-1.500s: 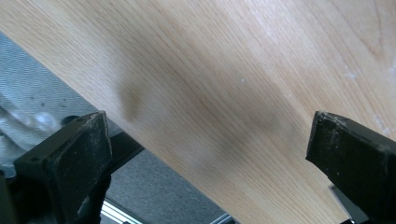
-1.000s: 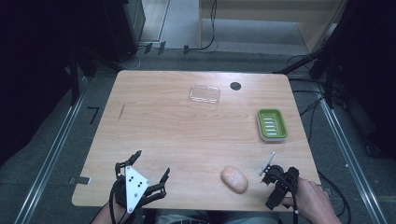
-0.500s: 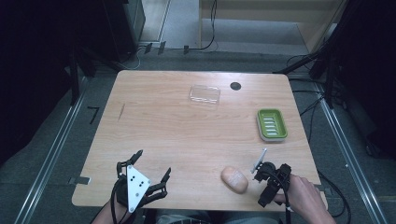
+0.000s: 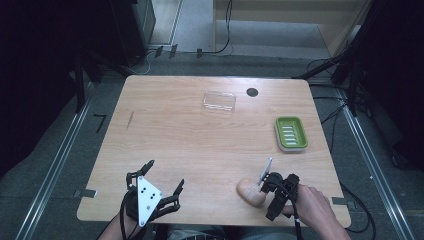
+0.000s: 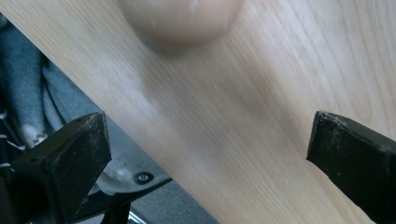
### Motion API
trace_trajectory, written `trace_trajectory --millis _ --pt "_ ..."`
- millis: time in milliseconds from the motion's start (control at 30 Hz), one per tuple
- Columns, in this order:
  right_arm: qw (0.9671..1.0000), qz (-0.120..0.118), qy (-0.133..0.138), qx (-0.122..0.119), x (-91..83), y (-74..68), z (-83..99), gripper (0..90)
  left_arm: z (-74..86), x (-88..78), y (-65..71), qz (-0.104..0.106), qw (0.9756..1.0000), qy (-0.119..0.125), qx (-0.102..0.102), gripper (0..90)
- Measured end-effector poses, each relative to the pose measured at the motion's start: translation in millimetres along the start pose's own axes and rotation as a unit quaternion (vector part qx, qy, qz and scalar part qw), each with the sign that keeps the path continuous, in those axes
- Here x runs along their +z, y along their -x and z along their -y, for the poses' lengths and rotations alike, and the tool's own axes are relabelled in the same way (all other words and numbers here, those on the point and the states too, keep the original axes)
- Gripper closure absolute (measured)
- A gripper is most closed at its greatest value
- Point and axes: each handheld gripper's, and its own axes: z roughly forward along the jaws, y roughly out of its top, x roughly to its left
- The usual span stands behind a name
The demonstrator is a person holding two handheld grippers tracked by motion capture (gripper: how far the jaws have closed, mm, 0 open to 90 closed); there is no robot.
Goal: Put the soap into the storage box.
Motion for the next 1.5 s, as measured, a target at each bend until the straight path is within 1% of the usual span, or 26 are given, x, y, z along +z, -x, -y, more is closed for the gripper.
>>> trace_trajectory --millis 67,100,133,167,200,267,467,600,700,767,867,900,1000,1033,1100,1200,1233,1333,1367,1467,1500 --pt "1.0000 -0.002 0.003 -0.004 -1.0 -1.9 -3.8 0.0 0.1 -0.2 -0.1 0.001 1.0000 0.000 0.000 9.9" --pt "1.0000 -0.004 0.004 -0.003 -1.1 -3.2 -5.9 0.0 0.2 -0.2 -0.1 0.001 1.0000 0.000 0.000 9.9" --pt "0.9999 -0.005 0.006 -0.007 -0.9 -4.2 -9.8 0.0 0.2 -0.2 -0.3 0.000 1.0000 0.000 0.000 9.9" --pt "0.9999 -0.005 0.006 -0.007 -0.9 -4.2 -9.8 0.0 0.1 -0.2 -0.4 0.000 1.0000 0.000 0.000 9.9" --pt "0.9999 -0.006 0.005 -0.010 -0.9 -5.0 -13.6 0.0 0.1 -0.3 -0.1 0.000 1.0000 0.001 -0.001 9.9" --pt "0.9999 -0.008 0.009 -0.009 -0.7 -5.8 -17.4 0.0 0.1 -0.4 0.1 0.001 1.0000 0.001 0.000 9.9" --pt "0.9999 -0.007 0.009 -0.012 -1.9 -7.9 -26.4 0.0 0.1 -0.3 -0.3 0.000 1.0000 0.000 0.000 9.9" --pt "0.9997 -0.012 0.010 -0.021 -1.1 -11.7 -36.3 0.0 0.2 -0.4 -0.5 0.000 1.0000 0.000 -0.001 9.9" --pt "0.9996 -0.012 0.013 -0.021 -1.7 -11.9 -40.3 0.0 0.2 -0.4 -0.4 0.001 1.0000 0.000 0.000 9.9" --pt "0.9995 -0.018 0.017 -0.020 -2.2 -12.6 -43.8 0.0 0.3 -0.5 -0.6 0.000 1.0000 0.000 0.000 9.9" --pt "0.9993 -0.015 0.019 -0.027 -2.1 -13.4 -50.0 0.0 0.2 -0.5 -0.6 0.000 1.0000 -0.001 0.000 9.9" --pt "0.9994 -0.014 0.018 -0.025 -0.9 -14.9 -54.2 0.0 0.2 -0.5 -0.4 0.001 1.0000 0.000 0.000 9.9" --pt "0.9993 -0.017 0.017 -0.030 0.1 -15.9 -57.6 0.0 0.3 -0.6 -0.6 0.000 1.0000 0.000 0.001 9.9" --pt "0.9993 -0.014 0.018 -0.030 0.1 -15.9 -58.8 0.0 0.4 -0.6 -0.7 0.000 1.0000 0.000 0.000 9.9" --pt "0.9993 -0.015 0.022 -0.027 1.4 -16.2 -61.9 0.0 0.4 -0.7 -0.6 0.000 1.0000 -0.001 0.001 9.9" --pt "0.9992 -0.016 0.022 -0.029 2.4 -16.6 -63.1 0.0 0.5 -0.8 -0.3 0.001 1.0000 -0.001 0.001 9.9" --pt "0.9993 -0.017 0.024 -0.025 2.9 -16.8 -63.9 0.0 0.5 -0.9 -0.3 0.000 1.0000 -0.001 0.001 9.9" --pt "0.9991 -0.016 0.026 -0.028 3.4 -15.7 -65.1 0.0 0.5 -0.9 -0.3 0.000 1.0000 0.000 0.000 9.9" --pt "0.9991 -0.017 0.032 -0.024 3.8 -15.9 -65.8 0.0 0.5 -0.9 -0.4 0.000 1.0000 0.000 0.001 9.9" --pt "0.9990 -0.016 0.036 -0.023 4.6 -15.5 -66.4 0.0 0.5 -0.9 -0.1 0.001 1.0000 -0.001 0.001 9.9" --pt "0.9989 -0.012 0.039 -0.023 4.5 -15.6 -66.5 5.2 0.5 -0.8 -0.3 0.000 1.0000 0.000 0.000 9.9"
